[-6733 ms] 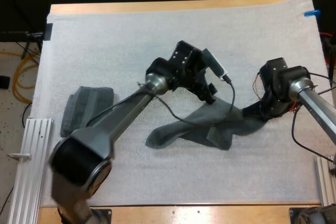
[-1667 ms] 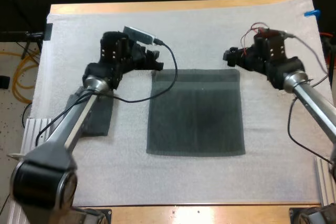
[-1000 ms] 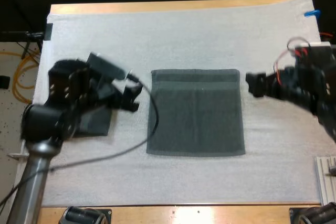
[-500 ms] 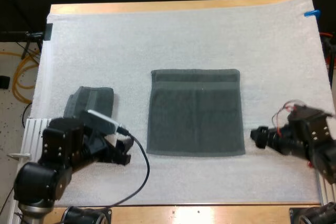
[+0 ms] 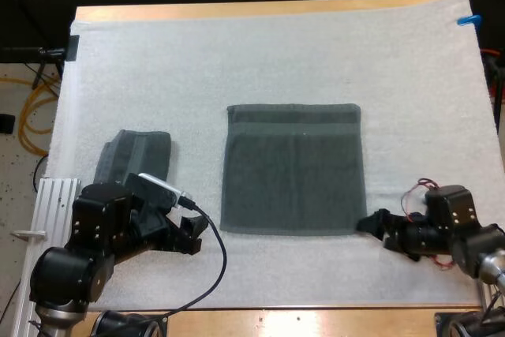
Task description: Pick towel from pile fold and stack
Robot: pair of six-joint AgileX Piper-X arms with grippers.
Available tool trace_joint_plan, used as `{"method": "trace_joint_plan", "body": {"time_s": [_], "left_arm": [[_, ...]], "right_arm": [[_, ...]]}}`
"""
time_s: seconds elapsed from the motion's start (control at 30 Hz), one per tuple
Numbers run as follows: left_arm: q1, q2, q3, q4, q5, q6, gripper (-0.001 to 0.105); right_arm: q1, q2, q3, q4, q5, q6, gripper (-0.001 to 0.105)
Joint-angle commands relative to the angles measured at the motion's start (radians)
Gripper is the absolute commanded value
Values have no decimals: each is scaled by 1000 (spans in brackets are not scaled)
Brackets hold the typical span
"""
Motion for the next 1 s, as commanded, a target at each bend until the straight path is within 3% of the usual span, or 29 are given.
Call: {"method": "trace_joint_plan", "body": {"time_s": [0.0,0.23,0.4,0.5,0.73,0.8,0.87,0.97], "left_arm": [[3,-5,-2,-11,6,-15,70],[3,-5,-2,-11,6,-18,70],[3,-5,-2,-11,6,-18,70],[3,-5,-2,-11,6,-18,70],[3,10,21,-25,6,-18,70],[3,17,41,-39,12,-22,70],[3,29,70,-75,48,-30,70],[3,64,122,-157,81,-124,70]], "right_arm": [[-5,34,1,-64,-51,12,77],[-5,211,1,-277,-139,107,77],[-5,273,1,-332,-163,134,76],[-5,275,1,-327,-161,134,64],[-5,275,1,-327,-131,134,12],[-5,275,1,-327,-131,128,1],[-5,275,1,-327,-131,117,0],[-5,275,1,-327,-131,117,0]]}}
